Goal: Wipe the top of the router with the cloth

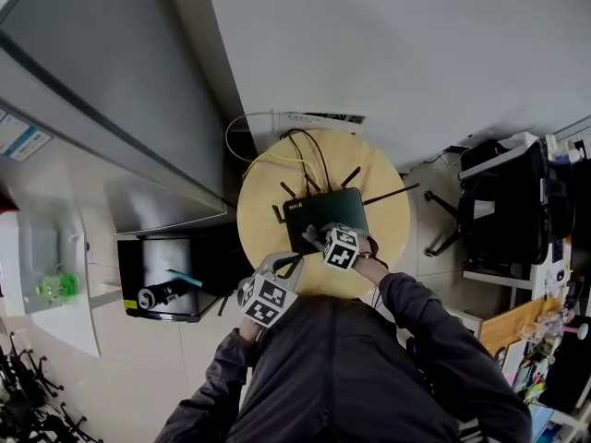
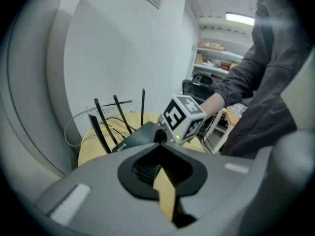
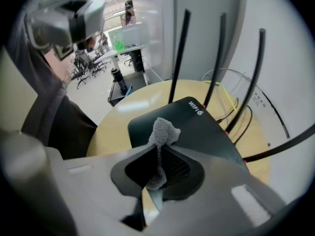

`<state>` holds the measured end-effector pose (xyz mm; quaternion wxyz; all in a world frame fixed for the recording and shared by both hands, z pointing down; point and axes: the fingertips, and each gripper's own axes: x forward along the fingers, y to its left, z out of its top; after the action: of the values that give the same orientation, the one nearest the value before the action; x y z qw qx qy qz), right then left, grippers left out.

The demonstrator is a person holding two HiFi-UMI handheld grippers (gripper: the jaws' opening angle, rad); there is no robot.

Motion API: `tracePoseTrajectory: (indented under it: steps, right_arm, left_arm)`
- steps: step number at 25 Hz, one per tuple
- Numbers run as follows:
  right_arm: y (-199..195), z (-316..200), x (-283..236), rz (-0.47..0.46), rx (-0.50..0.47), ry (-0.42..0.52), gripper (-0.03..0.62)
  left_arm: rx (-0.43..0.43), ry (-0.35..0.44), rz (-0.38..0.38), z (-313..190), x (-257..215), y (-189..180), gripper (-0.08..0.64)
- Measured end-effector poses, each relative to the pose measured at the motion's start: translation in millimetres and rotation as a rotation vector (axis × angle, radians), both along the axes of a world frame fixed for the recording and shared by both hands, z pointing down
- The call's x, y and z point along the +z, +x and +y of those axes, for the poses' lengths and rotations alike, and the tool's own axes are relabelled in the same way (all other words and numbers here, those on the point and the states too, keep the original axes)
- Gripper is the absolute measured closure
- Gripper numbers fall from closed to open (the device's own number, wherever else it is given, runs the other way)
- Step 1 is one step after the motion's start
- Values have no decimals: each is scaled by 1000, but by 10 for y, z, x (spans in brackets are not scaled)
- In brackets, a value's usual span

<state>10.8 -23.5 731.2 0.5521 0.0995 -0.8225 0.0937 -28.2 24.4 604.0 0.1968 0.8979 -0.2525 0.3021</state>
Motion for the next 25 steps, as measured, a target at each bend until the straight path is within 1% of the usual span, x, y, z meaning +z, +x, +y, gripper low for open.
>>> tracePoseTrajectory:
  steps: [2,5,7,11,18,25]
  right_arm:
    - [71,-240,-63,-14,52,10,566]
    - [217,-666,-111,16,86,57,566]
    - [278,-879,-120,47,73,90,566]
    - [320,-1076,-17,114,-2,124,566]
    - [306,-1032,70,175,-112,152,566]
    - [388,-664,76,149,-117,133,566]
  left_arm:
    - [3,-2,-3,-2,7,10,558]
    - [-1,-9,-6,8,16,19,558]
    - [-7,-15,-5,21,20,26,558]
    - [-20,-20,-8,19,28,32,558]
    - [-33,-25,-11,-1,40,63,558]
    - [-21,-23,-11,-19,51,178,558]
